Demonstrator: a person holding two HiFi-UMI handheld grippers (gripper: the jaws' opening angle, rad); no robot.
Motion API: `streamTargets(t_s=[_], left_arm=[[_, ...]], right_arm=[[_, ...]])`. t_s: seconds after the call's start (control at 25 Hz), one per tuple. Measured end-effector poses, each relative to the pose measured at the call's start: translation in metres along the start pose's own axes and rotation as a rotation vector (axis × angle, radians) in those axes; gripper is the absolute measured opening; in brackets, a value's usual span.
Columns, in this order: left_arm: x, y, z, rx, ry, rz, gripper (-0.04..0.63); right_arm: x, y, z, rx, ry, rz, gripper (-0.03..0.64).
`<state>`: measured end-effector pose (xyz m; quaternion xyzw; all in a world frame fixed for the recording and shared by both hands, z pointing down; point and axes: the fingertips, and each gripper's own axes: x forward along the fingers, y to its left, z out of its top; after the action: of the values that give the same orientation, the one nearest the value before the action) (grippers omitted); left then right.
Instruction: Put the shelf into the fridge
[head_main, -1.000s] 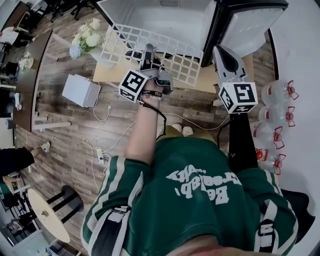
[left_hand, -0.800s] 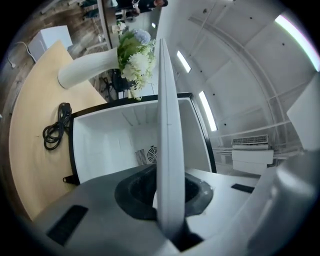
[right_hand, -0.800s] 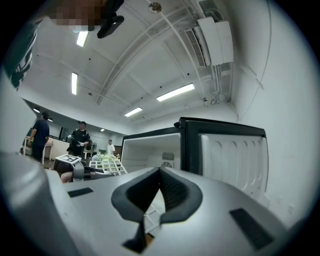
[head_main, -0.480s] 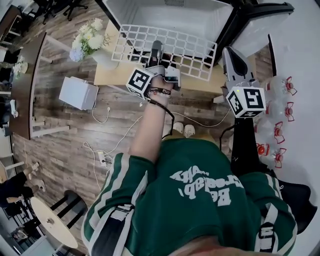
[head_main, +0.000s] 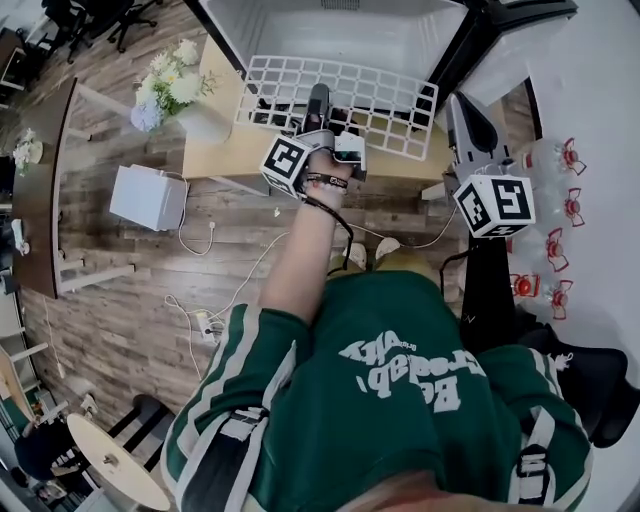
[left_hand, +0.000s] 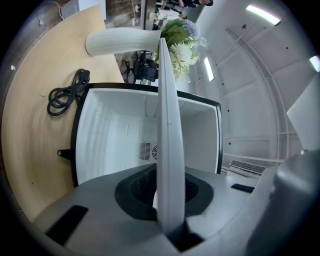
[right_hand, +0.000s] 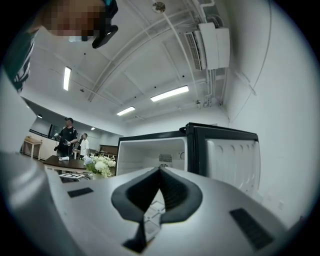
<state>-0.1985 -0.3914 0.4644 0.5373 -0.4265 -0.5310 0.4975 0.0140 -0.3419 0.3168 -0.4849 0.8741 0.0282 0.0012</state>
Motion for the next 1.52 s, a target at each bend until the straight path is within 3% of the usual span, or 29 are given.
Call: streamTargets(t_s=[0.48,0.88,1.08,1.24,1.52], left_arm=[[0.009,0.000,0.012,0.026,-0.060,-0.001,0.046],[0.019,0.008,0.008,0.006,-0.118,0.027,0.046],[0.020,0.007,0.011,0.034,-0.143,0.031,0.044],[0.018,0.002,0.010,0.108,-0.150,0.028,0.043],[0.022,0.003,0.009,0.101,-0.166,0.023,0.043]], right_arm=[[0.001,-0.009,-0.007,0.009,0.011,-0.012,0.003],[-0.004,-0.018,-0.010,0.027,0.004,-0.015,0.003],[-0.002,-0.015,-0.009,0.018,0.006,-0.001,0.003],[-0.002,-0.015,-0.010,0.014,0.010,0.013,0.003],[0.001,-0.015,-0.011,0.022,0.012,0.028,0.003]])
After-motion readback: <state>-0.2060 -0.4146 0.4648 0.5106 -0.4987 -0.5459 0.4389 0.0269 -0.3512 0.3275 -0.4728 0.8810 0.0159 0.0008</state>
